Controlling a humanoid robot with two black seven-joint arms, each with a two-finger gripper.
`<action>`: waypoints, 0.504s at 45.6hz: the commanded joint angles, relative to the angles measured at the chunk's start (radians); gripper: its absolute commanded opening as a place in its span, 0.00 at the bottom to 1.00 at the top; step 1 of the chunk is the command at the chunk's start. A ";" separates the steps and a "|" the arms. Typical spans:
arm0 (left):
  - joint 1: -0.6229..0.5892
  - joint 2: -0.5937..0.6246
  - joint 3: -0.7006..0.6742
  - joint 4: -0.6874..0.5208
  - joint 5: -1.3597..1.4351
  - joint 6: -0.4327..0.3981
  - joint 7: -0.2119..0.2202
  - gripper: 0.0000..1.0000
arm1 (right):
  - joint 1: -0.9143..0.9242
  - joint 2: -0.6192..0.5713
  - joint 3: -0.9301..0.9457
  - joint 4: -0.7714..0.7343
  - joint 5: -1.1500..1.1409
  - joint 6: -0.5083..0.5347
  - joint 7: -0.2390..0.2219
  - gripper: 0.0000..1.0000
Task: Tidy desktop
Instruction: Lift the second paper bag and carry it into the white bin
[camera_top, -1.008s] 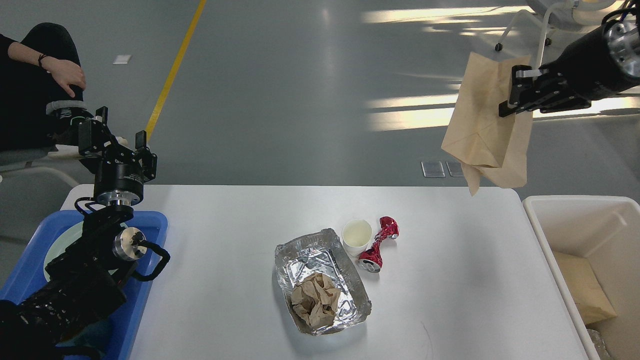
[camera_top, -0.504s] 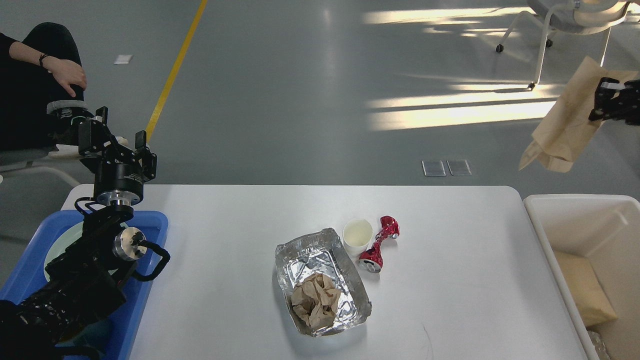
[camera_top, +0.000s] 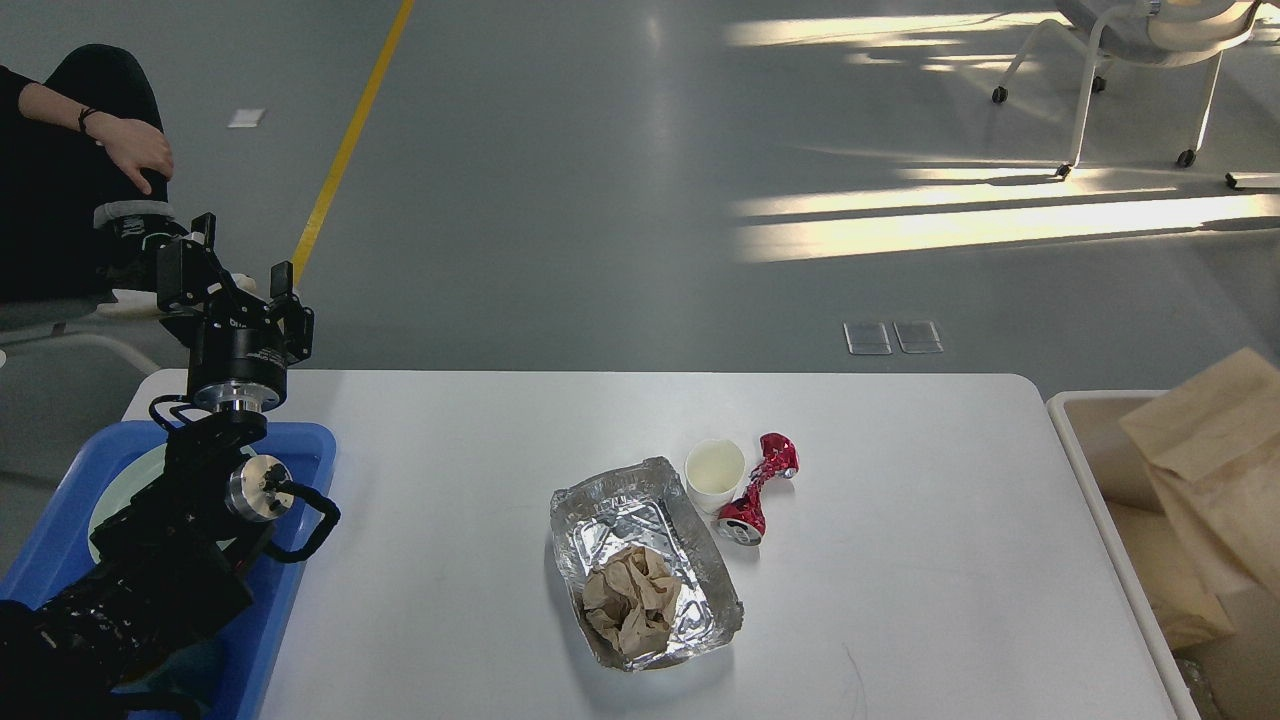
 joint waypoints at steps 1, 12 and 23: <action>0.000 0.000 0.000 0.000 0.000 0.000 0.000 0.97 | -0.059 0.021 0.001 -0.003 0.061 -0.040 0.000 1.00; 0.000 0.000 0.000 0.000 0.000 0.000 0.000 0.97 | 0.021 0.084 -0.016 0.012 0.147 -0.028 0.002 1.00; 0.000 0.000 0.000 0.000 0.000 0.000 0.000 0.97 | 0.249 0.180 -0.123 0.206 0.162 -0.025 0.000 1.00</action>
